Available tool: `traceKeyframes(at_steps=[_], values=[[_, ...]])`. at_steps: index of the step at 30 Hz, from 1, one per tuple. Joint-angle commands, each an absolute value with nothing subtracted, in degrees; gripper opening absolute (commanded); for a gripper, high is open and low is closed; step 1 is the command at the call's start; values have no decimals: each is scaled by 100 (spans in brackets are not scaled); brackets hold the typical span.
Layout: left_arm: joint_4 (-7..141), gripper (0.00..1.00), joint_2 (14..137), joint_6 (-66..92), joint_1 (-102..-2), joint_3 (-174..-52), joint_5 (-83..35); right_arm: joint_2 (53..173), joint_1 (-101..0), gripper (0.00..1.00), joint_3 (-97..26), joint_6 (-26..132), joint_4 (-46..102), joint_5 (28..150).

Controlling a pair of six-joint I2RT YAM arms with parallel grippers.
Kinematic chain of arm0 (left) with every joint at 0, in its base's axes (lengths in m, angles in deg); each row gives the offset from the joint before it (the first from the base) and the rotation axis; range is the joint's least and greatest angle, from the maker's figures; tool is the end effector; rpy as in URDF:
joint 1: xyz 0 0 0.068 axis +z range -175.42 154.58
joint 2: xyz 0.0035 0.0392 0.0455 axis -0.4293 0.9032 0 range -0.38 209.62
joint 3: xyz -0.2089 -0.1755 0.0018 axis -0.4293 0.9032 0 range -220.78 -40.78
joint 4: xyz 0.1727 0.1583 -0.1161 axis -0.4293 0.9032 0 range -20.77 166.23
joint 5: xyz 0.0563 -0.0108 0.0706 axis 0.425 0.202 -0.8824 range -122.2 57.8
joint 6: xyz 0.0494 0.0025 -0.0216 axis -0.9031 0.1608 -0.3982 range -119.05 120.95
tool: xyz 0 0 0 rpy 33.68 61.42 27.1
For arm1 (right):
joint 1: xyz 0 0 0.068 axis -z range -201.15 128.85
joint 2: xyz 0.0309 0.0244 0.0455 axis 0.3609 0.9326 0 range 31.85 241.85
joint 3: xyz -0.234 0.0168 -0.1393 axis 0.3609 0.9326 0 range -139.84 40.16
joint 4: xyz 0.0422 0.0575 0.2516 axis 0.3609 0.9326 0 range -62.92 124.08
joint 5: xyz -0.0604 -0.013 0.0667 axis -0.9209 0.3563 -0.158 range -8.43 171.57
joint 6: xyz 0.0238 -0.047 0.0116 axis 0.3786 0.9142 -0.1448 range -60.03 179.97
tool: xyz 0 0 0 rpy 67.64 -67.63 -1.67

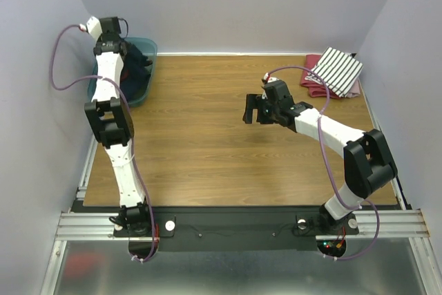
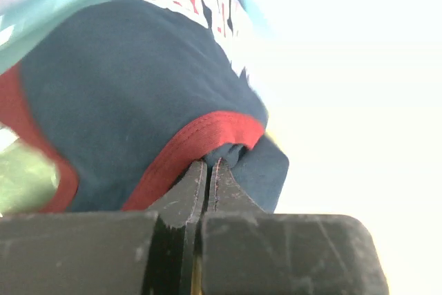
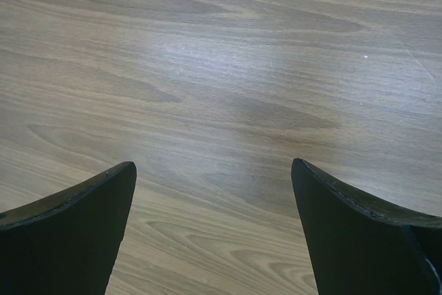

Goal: Fold and stack the tank tops
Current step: Grab the tank top from the pile, then move the tank top to the center of the board

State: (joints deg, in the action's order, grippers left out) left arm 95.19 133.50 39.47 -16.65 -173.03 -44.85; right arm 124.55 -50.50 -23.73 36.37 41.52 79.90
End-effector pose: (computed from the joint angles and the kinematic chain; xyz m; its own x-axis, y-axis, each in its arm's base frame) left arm 0.5384 0.0910 0.3064 -0.1460 -0.6375 -0.7565 -0.5515 0.6873 -0.4727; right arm 0.3107 0.1736 0.2366 -0.7360 0.0454 -0.6754 -0.1928 0.9424 0.2734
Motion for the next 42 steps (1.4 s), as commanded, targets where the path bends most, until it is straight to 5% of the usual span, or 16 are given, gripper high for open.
traceKeyframes(at_steps=[1, 16, 19, 20, 21, 23, 27, 34, 42], values=[[8524, 0, 11802, 3532, -1988, -17886, -4319, 12220, -5077, 100, -2408, 3685, 3798, 8025], [8058, 0, 9472, 3821, -4896, -15946, -5417, 10885, -5077, 100, -2163, 3272, 3789, 6698], [8005, 23, 9629, 4014, -5196, -15470, -5086, 10463, -5077, 100, -1996, 3158, 3841, 6418], [8048, 50, 9882, 4023, -5197, -15504, -4892, 10366, -5077, 100, -1960, 3132, 3877, 6382], [8109, 65, 10015, 3989, -5197, -15548, -4751, 10304, -5077, 100, -1960, 3123, 3921, 6364], [8188, 71, 10296, 3901, -5188, -15557, -4374, 10155, -5077, 100, -1925, 3088, 4087, 6311], [7917, 72, 10009, 3900, -5196, -14645, -4046, 9953, -5077, 100, -1758, 3052, 4360, 6372], [7470, 58, 8305, 4365, -5284, -10968, -4292, 10004, -5130, 99, -924, 2693, 4501, 7075], [7609, 51, 6635, 4788, -5363, -8641, -4187, 10637, -5525, 89, -817, 2534, 4115, 7208]])
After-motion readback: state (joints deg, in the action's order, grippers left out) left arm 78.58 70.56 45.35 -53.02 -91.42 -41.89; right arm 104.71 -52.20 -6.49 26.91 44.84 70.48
